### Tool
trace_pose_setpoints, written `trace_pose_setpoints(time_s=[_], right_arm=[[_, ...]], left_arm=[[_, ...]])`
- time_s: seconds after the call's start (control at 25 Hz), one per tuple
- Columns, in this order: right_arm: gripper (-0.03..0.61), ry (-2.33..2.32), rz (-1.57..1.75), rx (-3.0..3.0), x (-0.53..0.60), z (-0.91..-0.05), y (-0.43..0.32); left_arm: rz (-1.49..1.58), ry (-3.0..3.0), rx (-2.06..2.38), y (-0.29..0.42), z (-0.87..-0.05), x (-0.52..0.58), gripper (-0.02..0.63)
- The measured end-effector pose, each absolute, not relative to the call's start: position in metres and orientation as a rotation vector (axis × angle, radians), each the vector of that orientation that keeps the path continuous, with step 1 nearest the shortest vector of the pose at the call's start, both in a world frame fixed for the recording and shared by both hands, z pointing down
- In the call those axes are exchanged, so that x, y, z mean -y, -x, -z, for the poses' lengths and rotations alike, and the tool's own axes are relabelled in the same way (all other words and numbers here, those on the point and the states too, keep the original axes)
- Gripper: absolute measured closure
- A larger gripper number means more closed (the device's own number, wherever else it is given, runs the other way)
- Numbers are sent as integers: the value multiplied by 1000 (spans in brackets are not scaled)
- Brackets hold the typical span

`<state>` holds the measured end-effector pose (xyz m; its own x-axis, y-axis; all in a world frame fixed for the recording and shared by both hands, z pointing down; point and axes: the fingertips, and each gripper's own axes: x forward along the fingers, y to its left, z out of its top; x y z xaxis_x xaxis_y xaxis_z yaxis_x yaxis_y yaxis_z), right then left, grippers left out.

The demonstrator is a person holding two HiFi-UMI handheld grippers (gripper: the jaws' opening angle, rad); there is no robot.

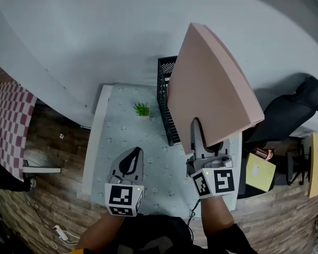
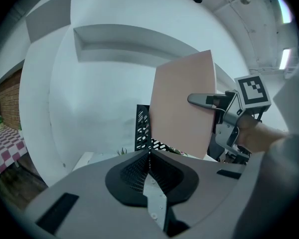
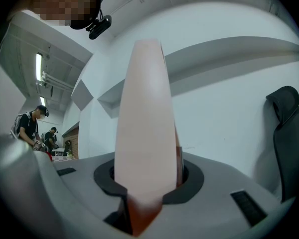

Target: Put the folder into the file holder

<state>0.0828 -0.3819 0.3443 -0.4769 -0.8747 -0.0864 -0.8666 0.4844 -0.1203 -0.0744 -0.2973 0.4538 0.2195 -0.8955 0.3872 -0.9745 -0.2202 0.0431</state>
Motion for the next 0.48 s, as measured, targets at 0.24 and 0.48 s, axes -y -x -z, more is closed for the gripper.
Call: trace_pose_setpoints(time_s=[0.24,0.48], right_arm=[[438,1538,75,-2567,396,-354,-74],[438,1575,71,-2536,406,-366,-72]], left_arm=[[-427,-2211,1781,79,-457,301,598],[-425,-2210,1764,74,-465,302,598]])
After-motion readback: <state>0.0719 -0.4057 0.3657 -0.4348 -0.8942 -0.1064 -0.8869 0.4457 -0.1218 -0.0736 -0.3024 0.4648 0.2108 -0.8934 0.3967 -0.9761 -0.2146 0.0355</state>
